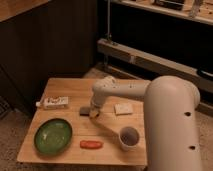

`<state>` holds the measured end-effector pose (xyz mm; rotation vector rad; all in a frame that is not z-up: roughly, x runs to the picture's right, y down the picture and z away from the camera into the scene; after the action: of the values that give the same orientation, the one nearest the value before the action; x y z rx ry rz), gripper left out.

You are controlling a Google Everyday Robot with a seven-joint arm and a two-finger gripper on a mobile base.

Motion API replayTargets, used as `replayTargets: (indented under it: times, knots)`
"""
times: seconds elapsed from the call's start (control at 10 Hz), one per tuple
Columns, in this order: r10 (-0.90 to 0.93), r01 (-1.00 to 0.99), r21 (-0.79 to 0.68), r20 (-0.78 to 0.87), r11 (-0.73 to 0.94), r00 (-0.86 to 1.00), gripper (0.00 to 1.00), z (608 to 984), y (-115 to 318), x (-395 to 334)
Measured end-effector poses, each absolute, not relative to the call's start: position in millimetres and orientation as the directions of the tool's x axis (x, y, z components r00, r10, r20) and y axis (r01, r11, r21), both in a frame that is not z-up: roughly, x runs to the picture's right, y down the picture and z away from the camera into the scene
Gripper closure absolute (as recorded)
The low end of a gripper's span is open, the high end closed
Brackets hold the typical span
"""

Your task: Place the eraser in the ceramic cup

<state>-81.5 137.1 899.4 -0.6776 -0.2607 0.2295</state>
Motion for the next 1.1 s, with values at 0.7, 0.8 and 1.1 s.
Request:
replayTargets:
  times: [0.7, 0.8, 1.1]
  knots:
    - [0.246, -0.076, -0.609, 0.201, 0.790, 0.948, 0.85, 880, 123, -85]
    - [0.225, -0.054, -0.587, 0.222, 0.808, 0.949, 0.85, 865, 112, -88]
    - [0.148, 0.014, -0.517, 0.272, 0.856, 0.951, 0.85, 805, 67, -99]
